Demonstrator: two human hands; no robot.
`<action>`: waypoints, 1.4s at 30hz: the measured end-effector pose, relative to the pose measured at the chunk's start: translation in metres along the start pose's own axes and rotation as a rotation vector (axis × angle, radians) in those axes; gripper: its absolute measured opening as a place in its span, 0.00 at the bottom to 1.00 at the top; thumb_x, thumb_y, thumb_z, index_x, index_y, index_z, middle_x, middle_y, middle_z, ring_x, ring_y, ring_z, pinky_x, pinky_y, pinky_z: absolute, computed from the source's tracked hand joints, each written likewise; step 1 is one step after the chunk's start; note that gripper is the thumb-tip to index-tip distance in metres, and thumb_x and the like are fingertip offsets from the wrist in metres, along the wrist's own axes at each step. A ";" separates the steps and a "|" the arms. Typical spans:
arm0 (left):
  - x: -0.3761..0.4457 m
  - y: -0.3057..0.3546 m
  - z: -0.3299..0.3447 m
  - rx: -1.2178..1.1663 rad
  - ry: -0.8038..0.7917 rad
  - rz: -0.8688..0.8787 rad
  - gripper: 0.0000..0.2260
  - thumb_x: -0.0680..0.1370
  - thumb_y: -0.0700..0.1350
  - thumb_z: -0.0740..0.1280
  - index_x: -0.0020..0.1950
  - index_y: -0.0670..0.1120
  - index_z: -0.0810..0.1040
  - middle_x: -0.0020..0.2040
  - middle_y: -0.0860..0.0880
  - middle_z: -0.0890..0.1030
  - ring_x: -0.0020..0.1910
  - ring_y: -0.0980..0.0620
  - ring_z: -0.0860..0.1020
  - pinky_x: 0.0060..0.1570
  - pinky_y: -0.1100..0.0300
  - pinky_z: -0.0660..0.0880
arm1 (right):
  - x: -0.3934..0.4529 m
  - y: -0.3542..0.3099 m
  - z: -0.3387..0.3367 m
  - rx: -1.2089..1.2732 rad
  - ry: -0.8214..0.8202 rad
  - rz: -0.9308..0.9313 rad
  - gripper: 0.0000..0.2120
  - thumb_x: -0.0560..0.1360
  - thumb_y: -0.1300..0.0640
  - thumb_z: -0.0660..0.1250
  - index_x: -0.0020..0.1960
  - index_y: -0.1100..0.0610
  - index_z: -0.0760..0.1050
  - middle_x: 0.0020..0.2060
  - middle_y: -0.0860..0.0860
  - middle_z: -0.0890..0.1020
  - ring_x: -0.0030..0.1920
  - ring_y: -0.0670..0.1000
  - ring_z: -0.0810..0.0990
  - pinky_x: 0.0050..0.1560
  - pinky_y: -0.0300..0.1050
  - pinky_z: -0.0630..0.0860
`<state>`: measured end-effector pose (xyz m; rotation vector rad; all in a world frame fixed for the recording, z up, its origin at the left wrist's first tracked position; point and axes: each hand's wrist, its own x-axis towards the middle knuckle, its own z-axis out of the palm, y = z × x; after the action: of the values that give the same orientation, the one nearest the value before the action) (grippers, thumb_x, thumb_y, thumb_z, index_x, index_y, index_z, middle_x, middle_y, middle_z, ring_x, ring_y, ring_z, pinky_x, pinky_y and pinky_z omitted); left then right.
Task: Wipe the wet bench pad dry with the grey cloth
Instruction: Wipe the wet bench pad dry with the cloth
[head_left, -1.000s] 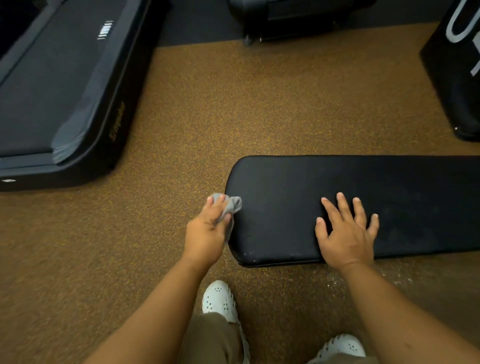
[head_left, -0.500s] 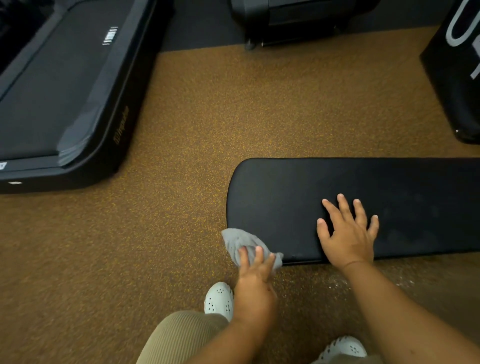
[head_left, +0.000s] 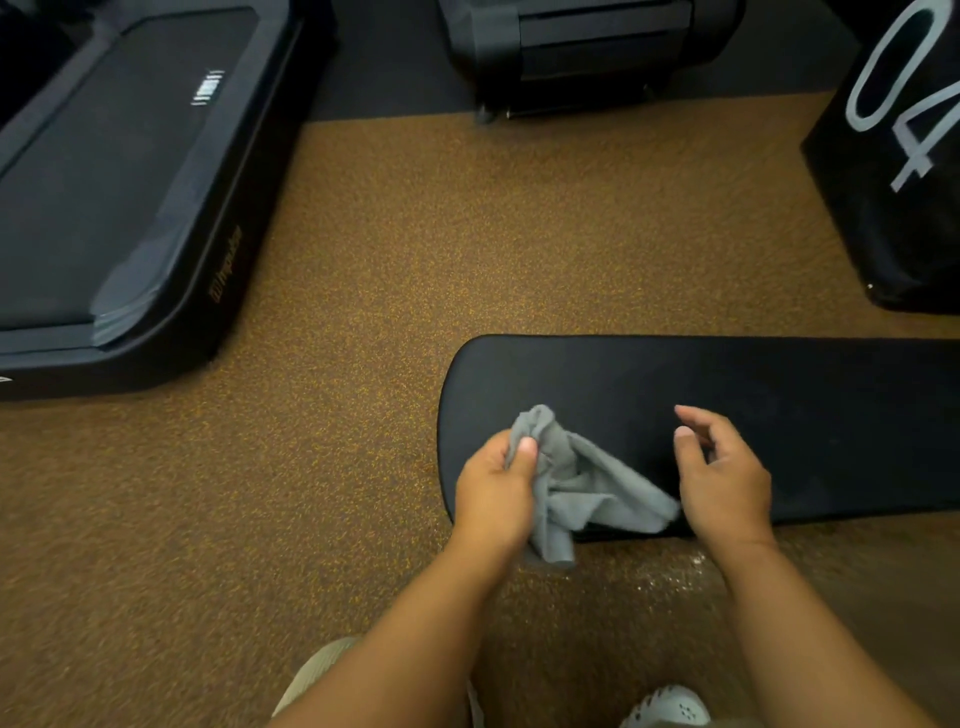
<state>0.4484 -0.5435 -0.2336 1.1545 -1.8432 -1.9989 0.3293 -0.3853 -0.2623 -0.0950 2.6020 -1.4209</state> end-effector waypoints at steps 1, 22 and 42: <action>0.010 -0.003 -0.006 0.129 0.058 -0.004 0.11 0.74 0.53 0.61 0.45 0.49 0.79 0.45 0.44 0.83 0.48 0.43 0.81 0.52 0.44 0.77 | -0.001 -0.002 0.001 -0.015 -0.008 -0.008 0.11 0.77 0.52 0.62 0.56 0.40 0.76 0.50 0.49 0.79 0.53 0.50 0.76 0.57 0.49 0.72; 0.043 0.023 -0.029 0.780 0.072 0.212 0.19 0.78 0.35 0.56 0.65 0.49 0.75 0.60 0.48 0.75 0.59 0.49 0.74 0.55 0.64 0.66 | -0.065 -0.010 0.095 -0.620 -0.284 -0.349 0.32 0.73 0.34 0.50 0.73 0.46 0.62 0.75 0.54 0.60 0.74 0.59 0.54 0.73 0.57 0.50; 0.090 0.003 -0.059 1.367 -0.280 0.258 0.22 0.77 0.44 0.65 0.70 0.58 0.69 0.75 0.51 0.63 0.72 0.46 0.64 0.69 0.54 0.63 | -0.009 0.068 0.027 -0.609 -0.315 -0.837 0.25 0.69 0.64 0.56 0.65 0.53 0.73 0.64 0.53 0.77 0.66 0.56 0.73 0.67 0.52 0.64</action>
<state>0.4244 -0.6440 -0.2633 0.6874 -3.3738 -0.5679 0.3454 -0.3694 -0.3321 -1.4778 2.6948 -0.5811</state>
